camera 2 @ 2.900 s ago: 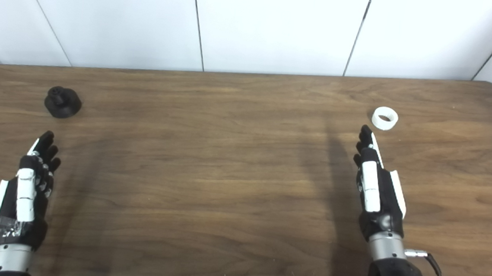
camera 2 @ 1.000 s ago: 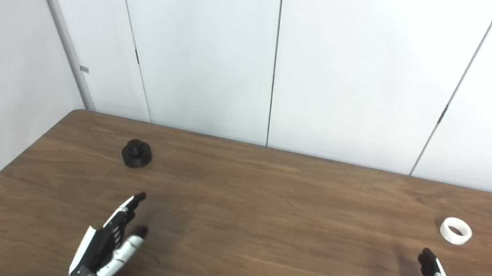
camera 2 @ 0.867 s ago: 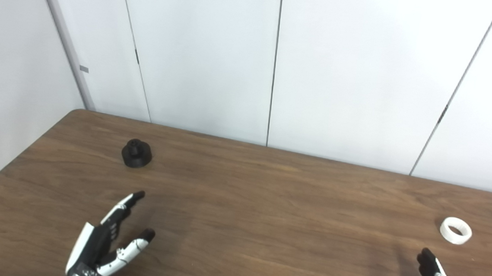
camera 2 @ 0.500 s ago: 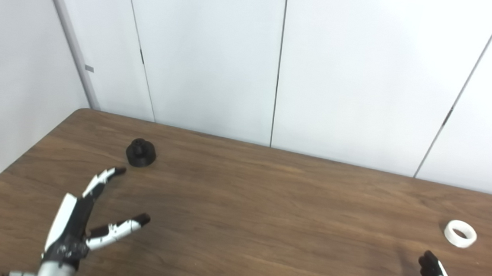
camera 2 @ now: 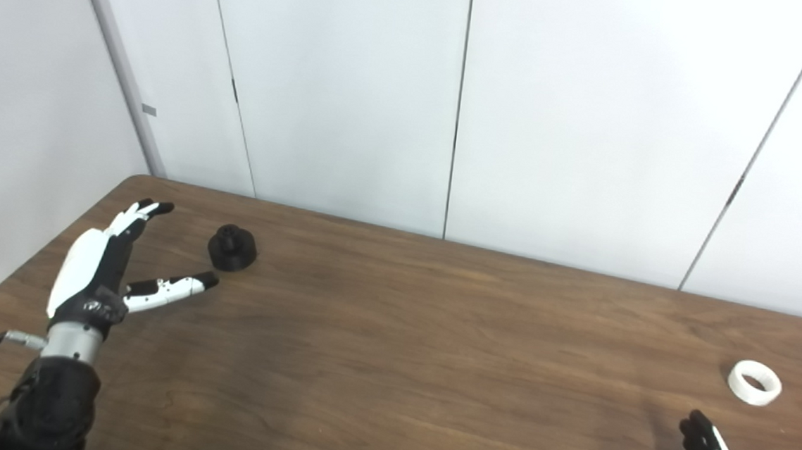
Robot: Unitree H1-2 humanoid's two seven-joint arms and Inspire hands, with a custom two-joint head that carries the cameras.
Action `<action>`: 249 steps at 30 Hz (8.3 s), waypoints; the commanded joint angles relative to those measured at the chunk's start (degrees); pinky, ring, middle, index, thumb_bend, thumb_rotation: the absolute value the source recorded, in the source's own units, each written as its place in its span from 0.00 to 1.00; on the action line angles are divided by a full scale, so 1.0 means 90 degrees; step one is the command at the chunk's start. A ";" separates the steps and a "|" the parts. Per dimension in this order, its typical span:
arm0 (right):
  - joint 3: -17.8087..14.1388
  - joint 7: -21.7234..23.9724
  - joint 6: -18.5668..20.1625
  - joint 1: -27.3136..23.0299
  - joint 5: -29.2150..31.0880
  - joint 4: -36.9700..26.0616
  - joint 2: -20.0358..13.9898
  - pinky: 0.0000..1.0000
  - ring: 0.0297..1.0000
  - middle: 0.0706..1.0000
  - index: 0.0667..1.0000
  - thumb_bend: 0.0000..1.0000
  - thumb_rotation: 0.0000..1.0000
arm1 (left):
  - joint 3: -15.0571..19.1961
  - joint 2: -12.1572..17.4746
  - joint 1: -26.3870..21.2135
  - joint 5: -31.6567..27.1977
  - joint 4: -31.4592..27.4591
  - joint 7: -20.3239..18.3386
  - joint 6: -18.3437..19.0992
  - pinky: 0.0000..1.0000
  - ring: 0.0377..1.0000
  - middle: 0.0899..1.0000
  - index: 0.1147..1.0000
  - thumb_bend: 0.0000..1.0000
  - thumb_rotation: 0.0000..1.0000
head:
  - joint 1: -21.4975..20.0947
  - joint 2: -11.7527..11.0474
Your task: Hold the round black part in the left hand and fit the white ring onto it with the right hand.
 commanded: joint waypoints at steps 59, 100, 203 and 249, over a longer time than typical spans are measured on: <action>0.0281 -0.0167 -0.0251 0.0398 -0.0325 -0.0348 0.0027 1.00 0.97 0.92 0.93 0.80 1.00 | -0.1407 0.0584 -0.2878 -0.0160 0.4790 0.0814 -0.0271 1.00 1.00 0.96 0.80 1.00 0.40 | -0.0264 0.0073; 0.0285 -0.0138 -0.0183 0.0463 -0.0341 -0.0443 0.0005 1.00 0.97 0.93 0.94 0.73 1.00 | -0.1231 0.0417 -0.2817 -0.0564 0.5011 0.1464 -0.0910 1.00 0.92 0.80 0.42 0.54 0.07 | -0.0264 0.0152; 0.0971 -0.0777 0.1571 -0.0397 -0.1282 -0.1543 0.0405 1.00 0.97 0.91 0.93 0.67 1.00 | -0.4032 -0.0734 0.0471 0.3057 0.0095 -0.0561 -0.2841 1.00 0.92 0.78 0.42 0.52 0.06 | -0.2489 0.2056; 0.0221 0.0185 0.2554 -0.3193 -0.3833 0.0445 -0.2242 0.94 0.93 0.88 0.67 0.89 0.27 | -0.3833 -0.0428 0.0603 0.2876 0.0340 -0.0299 -0.3013 1.00 0.90 0.77 0.42 0.52 0.06 | -0.4054 0.1900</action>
